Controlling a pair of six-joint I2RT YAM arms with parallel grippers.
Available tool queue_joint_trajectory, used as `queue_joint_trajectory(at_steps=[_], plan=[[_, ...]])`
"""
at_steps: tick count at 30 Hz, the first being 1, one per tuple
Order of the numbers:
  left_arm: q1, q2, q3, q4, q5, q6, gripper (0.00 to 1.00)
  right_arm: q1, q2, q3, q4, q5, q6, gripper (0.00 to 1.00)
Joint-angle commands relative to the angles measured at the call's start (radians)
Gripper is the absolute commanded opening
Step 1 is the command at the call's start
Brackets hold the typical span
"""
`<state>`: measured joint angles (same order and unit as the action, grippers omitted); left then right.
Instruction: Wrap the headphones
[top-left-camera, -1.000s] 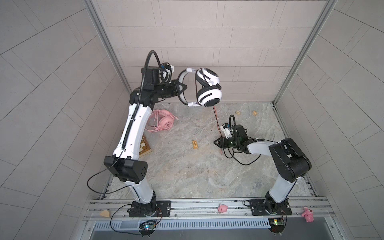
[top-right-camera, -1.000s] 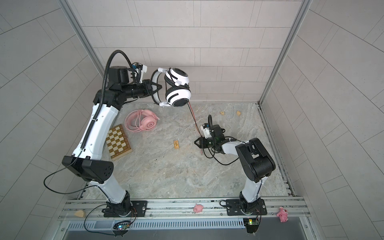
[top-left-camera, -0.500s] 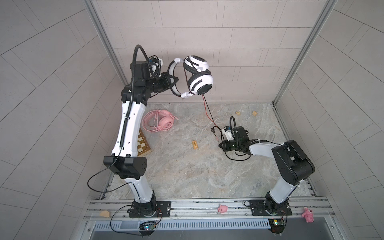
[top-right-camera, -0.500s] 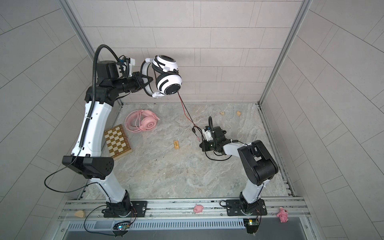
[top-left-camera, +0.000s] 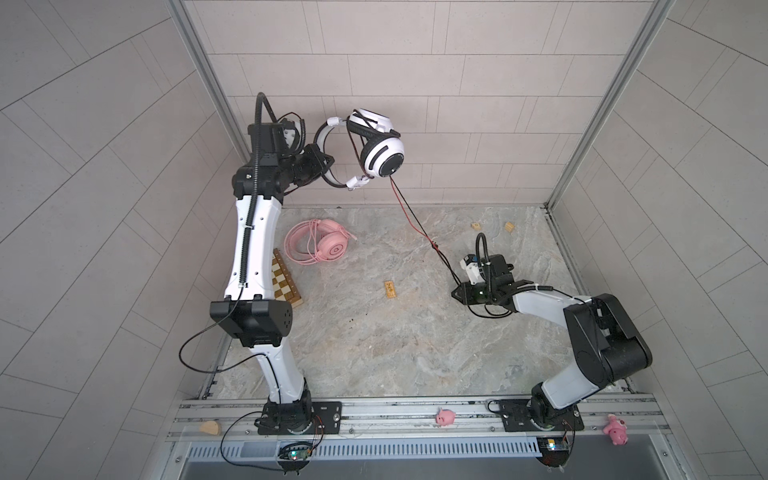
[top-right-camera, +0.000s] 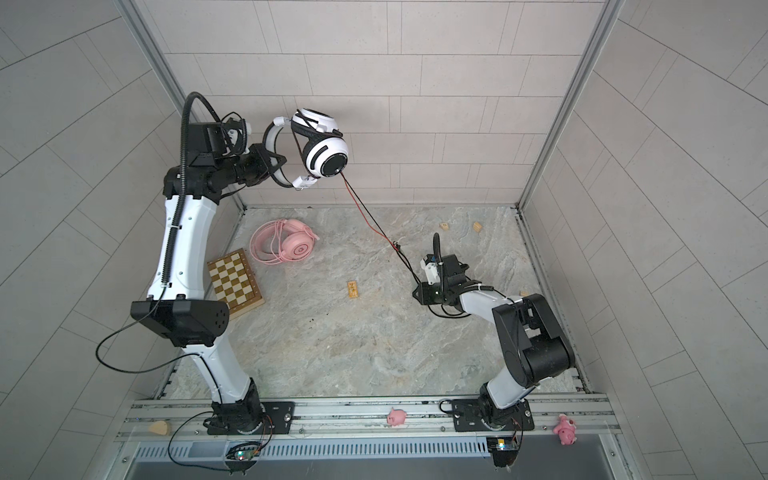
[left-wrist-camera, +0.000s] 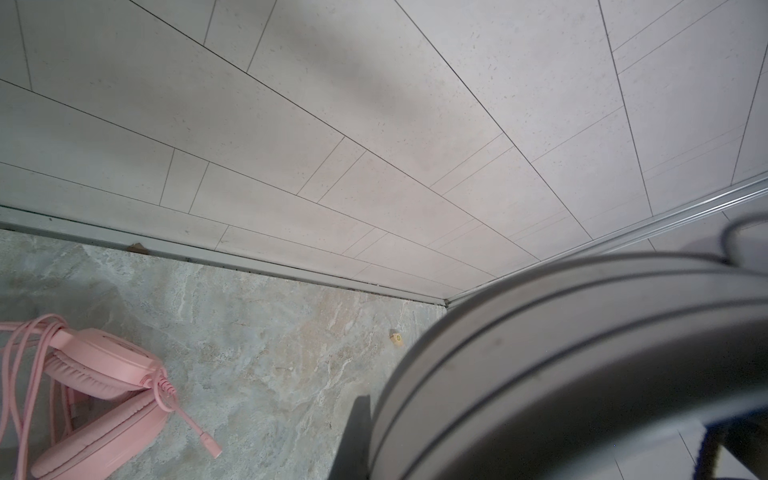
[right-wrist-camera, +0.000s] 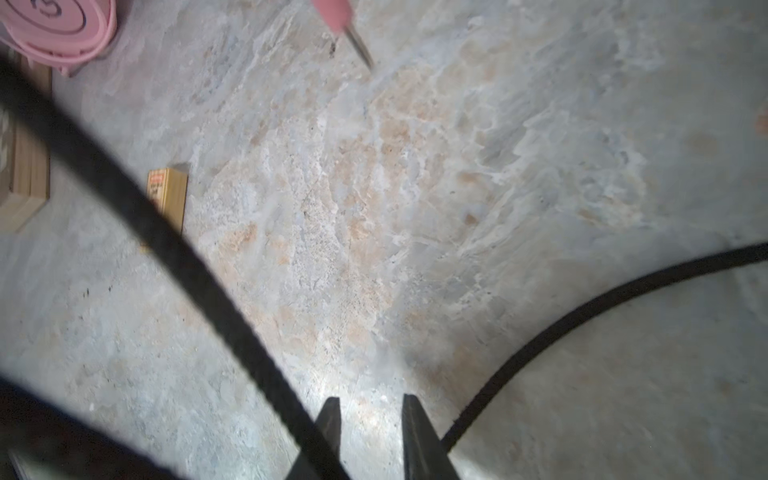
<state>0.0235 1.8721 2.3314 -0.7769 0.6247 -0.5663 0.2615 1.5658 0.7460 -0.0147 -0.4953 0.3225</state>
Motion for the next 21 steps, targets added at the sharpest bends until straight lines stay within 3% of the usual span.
queue_joint_trajectory(at_steps=[1, 8, 15, 21], plan=[[-0.026, -0.04, 0.038, 0.034, 0.007, -0.005, 0.0, 0.004, -0.042, 0.039, -0.065, -0.015, -0.023, 0.29], [-0.119, -0.061, -0.008, 0.007, 0.009, 0.027, 0.0, 0.005, -0.101, 0.115, -0.15, -0.052, -0.045, 0.47], [-0.189, -0.064, -0.019, -0.008, 0.003, 0.049, 0.0, 0.015, -0.116, 0.151, -0.149, -0.094, -0.046, 0.49], [-0.206, -0.076, -0.032, -0.019, -0.011, 0.058, 0.0, 0.094, -0.037, 0.194, -0.051, -0.128, -0.007, 0.49]])
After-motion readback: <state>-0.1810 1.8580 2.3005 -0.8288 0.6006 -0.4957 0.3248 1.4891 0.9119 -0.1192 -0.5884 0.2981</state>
